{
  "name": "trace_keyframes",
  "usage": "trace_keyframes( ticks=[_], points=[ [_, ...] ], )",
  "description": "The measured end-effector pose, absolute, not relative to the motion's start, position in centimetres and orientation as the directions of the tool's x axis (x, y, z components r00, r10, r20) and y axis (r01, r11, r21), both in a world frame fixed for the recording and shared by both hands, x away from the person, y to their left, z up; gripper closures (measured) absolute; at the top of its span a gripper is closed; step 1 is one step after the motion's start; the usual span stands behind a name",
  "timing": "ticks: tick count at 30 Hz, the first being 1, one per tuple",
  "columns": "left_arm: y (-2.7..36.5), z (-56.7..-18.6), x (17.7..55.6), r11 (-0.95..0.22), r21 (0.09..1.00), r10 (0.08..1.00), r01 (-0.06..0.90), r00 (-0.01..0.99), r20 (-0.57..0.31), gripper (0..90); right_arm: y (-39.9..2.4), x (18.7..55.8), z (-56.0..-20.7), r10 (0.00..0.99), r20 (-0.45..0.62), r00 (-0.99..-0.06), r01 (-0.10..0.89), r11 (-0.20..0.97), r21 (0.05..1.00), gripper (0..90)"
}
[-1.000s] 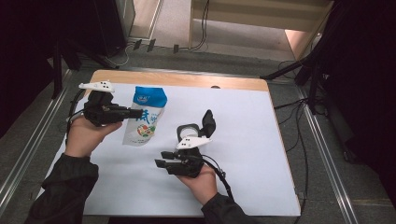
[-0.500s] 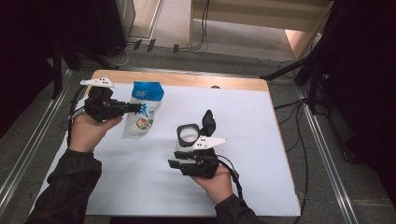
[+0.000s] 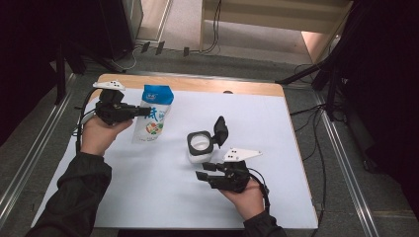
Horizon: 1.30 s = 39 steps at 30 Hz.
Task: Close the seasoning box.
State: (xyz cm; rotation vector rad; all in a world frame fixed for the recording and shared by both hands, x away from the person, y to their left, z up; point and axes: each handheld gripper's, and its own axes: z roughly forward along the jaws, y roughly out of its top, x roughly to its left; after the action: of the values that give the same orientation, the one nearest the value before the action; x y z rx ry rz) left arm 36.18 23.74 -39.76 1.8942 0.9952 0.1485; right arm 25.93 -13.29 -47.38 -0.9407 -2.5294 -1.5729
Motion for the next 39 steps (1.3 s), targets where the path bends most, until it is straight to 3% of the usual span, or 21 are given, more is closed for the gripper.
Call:
trace_keyframes(
  ticks=[12, 21, 30, 39],
  points=[
    [23.9, -41.9, 37.4, -0.228, 0.799, 0.722, 0.557, 0.647, -0.244, 90.0, -16.9, 26.8, -47.4, 0.566, 0.323, -0.759, 0.541, 0.270, 0.797, 57.7],
    [24.5, -42.8, 37.5, -0.228, 0.785, 0.720, 0.576, 0.642, -0.262, 90.0, -18.0, 28.0, -47.3, 0.590, 0.317, -0.742, 0.548, 0.262, 0.794, 57.7],
    [25.7, -43.4, 36.5, -0.212, 0.777, 0.720, 0.593, 0.632, -0.286, 89.7, -18.8, 28.8, -47.5, 0.607, 0.317, -0.729, 0.554, 0.252, 0.793, 59.0],
    [26.1, -44.3, 34.8, -0.267, 0.786, 0.716, 0.558, 0.661, -0.226, 87.6, -20.0, 30.1, -47.3, 0.631, 0.317, -0.709, 0.559, 0.227, 0.797, 59.3]
  ],
)
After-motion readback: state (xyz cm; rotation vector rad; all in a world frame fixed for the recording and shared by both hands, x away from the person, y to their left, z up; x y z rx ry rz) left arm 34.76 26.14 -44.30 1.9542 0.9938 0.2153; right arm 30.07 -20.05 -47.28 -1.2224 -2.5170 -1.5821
